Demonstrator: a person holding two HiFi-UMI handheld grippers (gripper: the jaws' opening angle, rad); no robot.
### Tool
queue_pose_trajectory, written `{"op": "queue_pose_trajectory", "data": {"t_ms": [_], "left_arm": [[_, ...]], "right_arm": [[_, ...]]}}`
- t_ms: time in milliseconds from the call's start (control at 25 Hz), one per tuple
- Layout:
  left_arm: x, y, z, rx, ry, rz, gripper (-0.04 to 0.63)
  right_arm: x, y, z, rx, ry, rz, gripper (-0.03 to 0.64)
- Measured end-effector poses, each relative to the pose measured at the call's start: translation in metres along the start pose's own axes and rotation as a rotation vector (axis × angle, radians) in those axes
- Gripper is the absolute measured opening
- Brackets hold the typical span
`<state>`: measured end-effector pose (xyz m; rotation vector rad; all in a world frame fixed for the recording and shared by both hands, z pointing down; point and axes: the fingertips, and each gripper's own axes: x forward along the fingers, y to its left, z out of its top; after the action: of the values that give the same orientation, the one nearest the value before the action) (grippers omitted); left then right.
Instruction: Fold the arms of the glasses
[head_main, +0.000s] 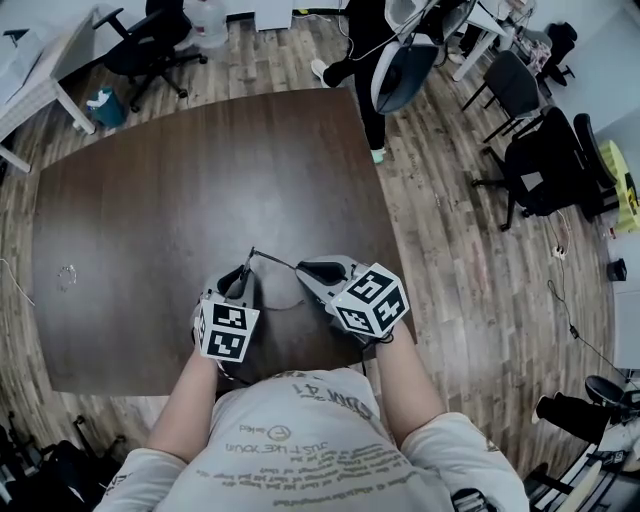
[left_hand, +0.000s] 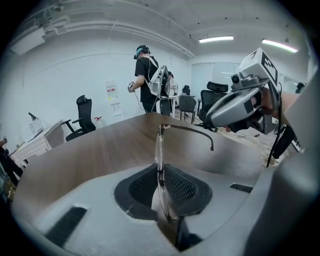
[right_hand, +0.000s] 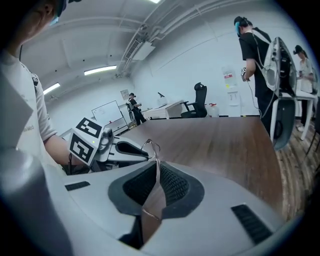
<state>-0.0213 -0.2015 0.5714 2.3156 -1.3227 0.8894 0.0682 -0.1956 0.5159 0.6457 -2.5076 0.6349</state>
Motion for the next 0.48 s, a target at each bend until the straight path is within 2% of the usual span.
{"op": "queue_pose_trajectory", "data": {"t_ms": [480], "left_arm": [[-0.011, -0.004, 0.000, -0.001, -0.035, -0.007, 0.054]], "right_arm": [[0.010, 0.014, -0.008, -0.088, 0.071, -0.027, 0.018]]}}
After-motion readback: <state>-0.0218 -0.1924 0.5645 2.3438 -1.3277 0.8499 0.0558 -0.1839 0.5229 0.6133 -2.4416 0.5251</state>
